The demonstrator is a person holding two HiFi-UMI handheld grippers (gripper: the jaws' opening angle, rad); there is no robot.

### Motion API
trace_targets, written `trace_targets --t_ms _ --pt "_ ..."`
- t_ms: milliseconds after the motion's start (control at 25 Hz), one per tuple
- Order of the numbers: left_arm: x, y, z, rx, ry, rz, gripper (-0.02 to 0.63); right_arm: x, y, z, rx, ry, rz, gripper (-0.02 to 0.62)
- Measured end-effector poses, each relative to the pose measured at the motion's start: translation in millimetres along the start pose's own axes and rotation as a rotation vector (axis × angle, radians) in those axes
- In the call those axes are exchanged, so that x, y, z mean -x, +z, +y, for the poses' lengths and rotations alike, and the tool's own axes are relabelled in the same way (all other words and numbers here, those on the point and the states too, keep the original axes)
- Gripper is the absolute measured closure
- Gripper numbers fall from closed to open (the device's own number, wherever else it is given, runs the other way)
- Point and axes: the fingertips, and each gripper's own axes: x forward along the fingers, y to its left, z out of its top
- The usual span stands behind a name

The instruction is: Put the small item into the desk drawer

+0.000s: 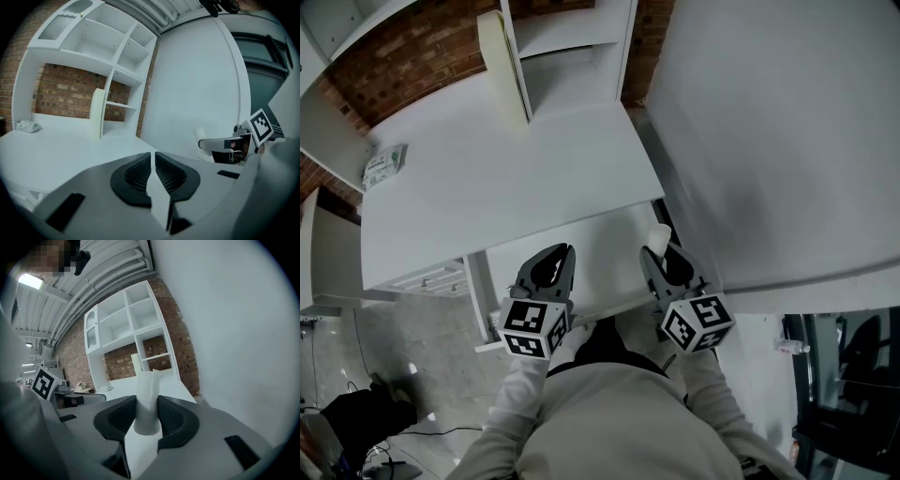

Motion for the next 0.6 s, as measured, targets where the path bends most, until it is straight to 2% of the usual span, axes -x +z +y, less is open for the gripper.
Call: trace_targets --t_ms 240,600 --pt "-7.4 -3.1 6.1 0.013 0.024 0.018 0.565 -16.7 -8.6 -5.4 -0.003 0.03 0.049 0.434" --pt "-13.9 -8.0 13.7 0.024 0.049 0.037 0.565 -42.4 -48.5 -16.3 0.001 0.035 0.169 0.434"
